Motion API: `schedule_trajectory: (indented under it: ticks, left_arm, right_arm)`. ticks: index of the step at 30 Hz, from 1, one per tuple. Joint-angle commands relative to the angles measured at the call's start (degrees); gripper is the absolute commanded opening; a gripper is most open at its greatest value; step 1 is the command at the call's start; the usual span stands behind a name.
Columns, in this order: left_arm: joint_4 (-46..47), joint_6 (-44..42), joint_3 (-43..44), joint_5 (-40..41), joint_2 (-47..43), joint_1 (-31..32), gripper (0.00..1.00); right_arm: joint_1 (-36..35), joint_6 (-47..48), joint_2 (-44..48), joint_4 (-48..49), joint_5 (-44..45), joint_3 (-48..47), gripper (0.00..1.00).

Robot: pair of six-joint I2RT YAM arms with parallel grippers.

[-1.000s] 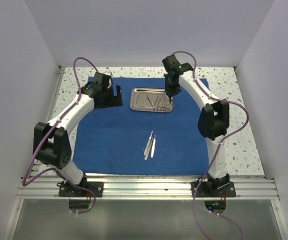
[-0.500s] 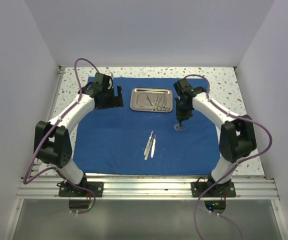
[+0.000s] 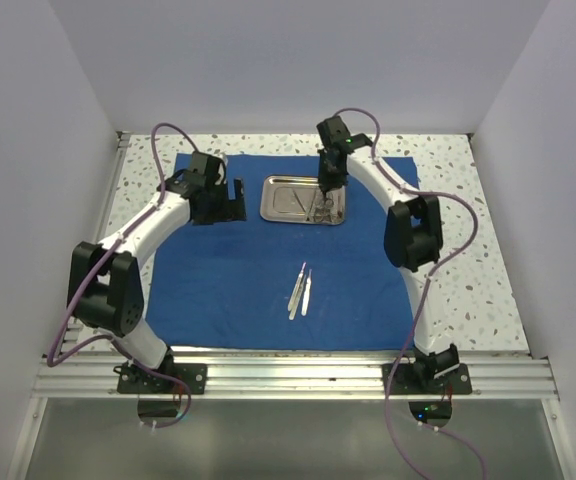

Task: Open and lay out the surgical kit
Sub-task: Place the medical item in the container.

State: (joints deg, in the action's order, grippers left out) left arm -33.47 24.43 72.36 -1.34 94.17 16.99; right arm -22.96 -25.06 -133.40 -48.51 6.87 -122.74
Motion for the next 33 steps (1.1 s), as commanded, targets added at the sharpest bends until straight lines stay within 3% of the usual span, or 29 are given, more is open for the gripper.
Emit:
schedule_trajectory:
  ticks: [1,5,7,8,11,18,33]
  left_arm:
    - [1.75,-1.22,-0.37,2.73,-3.90,-0.47,0.95]
    - [2.10,-1.75,-0.64,4.68,-4.43,-0.47,0.96]
    - [2.27,-1.84,-0.46,5.12,-4.26,-0.56,0.96]
    - [2.45,-1.84,-0.38,5.12,-4.00,-0.56,0.96]
    - [2.89,-1.66,0.15,4.51,-2.77,-0.65,0.96]
    - [3.41,-1.31,2.08,1.70,0.84,-0.56,0.95]
    - [3.06,-2.10,3.41,1.17,2.60,-0.56,0.95]
  right_arm:
    - [0.02,-0.25,-7.03,-6.76,-1.16,-9.33,0.00]
    - [0.28,-0.78,-9.86,-7.21,-0.81,-11.47,0.01]
    - [0.63,-0.69,-9.77,-7.12,-0.55,-11.38,0.12]
    - [0.81,-0.78,-9.60,-7.56,-0.37,-11.47,0.34]
    - [1.95,-0.69,-7.05,-7.74,0.51,-10.25,0.43]
    - [2.31,0.10,-1.16,-5.63,0.78,-4.62,0.37]
    - [2.13,-2.10,-3.70,-4.49,-1.16,-2.51,0.26]
